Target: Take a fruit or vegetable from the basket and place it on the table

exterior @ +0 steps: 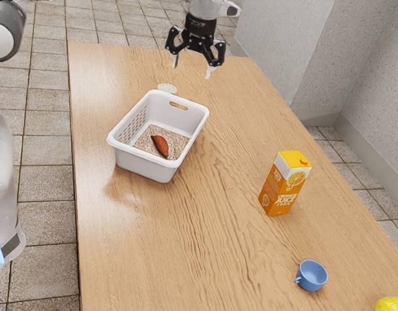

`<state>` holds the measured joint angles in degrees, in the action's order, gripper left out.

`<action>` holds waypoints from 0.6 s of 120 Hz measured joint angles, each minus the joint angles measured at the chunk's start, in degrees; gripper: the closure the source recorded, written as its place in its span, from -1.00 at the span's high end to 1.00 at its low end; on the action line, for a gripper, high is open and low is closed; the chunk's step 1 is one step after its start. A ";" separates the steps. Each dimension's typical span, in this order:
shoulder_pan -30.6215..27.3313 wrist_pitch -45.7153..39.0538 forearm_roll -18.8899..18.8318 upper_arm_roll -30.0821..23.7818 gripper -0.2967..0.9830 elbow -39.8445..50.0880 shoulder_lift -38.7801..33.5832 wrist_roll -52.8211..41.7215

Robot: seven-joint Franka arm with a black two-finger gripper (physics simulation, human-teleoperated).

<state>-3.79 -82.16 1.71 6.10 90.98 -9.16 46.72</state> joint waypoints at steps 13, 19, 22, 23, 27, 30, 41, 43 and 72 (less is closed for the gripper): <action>0.87 0.46 0.16 -2.02 0.54 -0.01 0.46 4.46; 0.41 0.37 0.04 -1.75 0.54 -0.02 0.72 6.45; -0.17 0.34 0.02 -1.55 0.54 -0.03 1.03 7.39; -0.40 0.33 0.04 -1.49 0.54 -0.04 1.17 7.70; -1.29 0.29 0.15 -1.16 0.54 -0.06 1.88 8.89; -1.83 0.26 0.23 -0.60 0.54 -0.07 2.70 9.75; -3.42 0.08 1.01 1.23 0.54 -0.18 5.07 14.00; -3.70 -0.12 1.18 1.37 0.54 -0.16 5.34 14.92; -2.93 -7.90 2.32 3.79 0.54 8.91 4.34 27.32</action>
<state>-6.72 -90.06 4.03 9.89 99.90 -4.82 74.04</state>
